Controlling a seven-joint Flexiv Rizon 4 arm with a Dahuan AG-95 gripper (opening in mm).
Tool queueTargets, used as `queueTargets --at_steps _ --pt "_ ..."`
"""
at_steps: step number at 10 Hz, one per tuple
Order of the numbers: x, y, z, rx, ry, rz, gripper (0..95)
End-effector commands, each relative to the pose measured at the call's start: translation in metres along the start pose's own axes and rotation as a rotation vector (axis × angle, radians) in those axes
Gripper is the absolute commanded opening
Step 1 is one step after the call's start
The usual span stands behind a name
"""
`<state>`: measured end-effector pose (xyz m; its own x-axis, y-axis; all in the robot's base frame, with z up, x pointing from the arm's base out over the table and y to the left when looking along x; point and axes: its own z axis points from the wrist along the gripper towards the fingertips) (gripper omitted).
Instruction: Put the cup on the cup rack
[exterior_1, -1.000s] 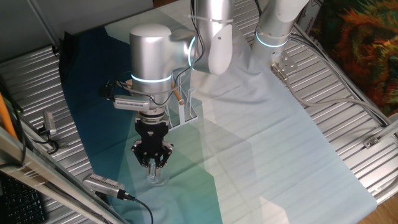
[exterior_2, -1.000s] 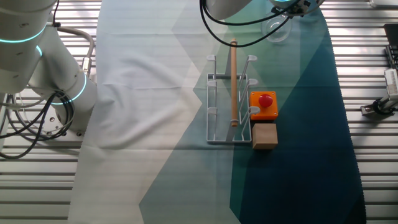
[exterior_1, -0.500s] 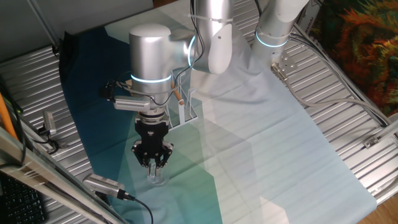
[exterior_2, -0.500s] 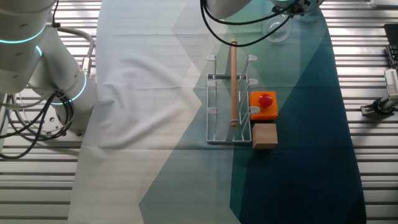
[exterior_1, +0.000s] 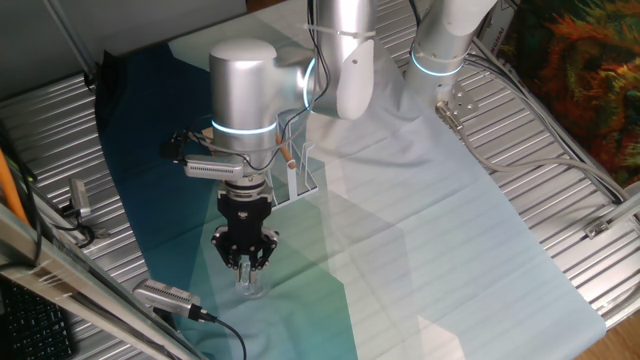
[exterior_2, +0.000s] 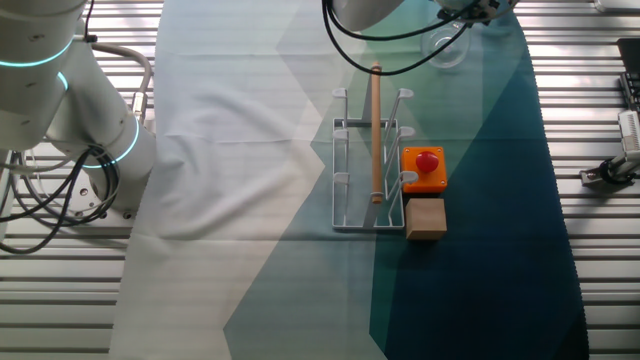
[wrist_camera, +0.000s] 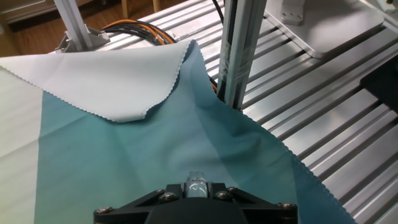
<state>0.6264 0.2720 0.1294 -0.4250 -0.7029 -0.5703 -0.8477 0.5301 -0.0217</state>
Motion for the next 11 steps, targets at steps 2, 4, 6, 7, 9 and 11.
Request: queueTargets --at_steps 2,4,6,7,9,11 --pt "0.0000 0.0002 -0.0001 -0.019 -0.032 0.002 0.0" --pt "0.0001 0.0001 0.0001 -0.024 -0.058 0.010 0.0" --pt "0.0001 0.0001 0.0001 -0.025 -0.080 0.017 0.0" --pt "0.0001 0.0000 0.0002 -0.027 -0.094 0.020 0.0" --pt "0.0001 0.0000 0.0002 -0.025 -0.098 0.019 0.0" --pt "-0.0001 -0.0003 0.0007 -0.023 -0.100 0.006 0.0"
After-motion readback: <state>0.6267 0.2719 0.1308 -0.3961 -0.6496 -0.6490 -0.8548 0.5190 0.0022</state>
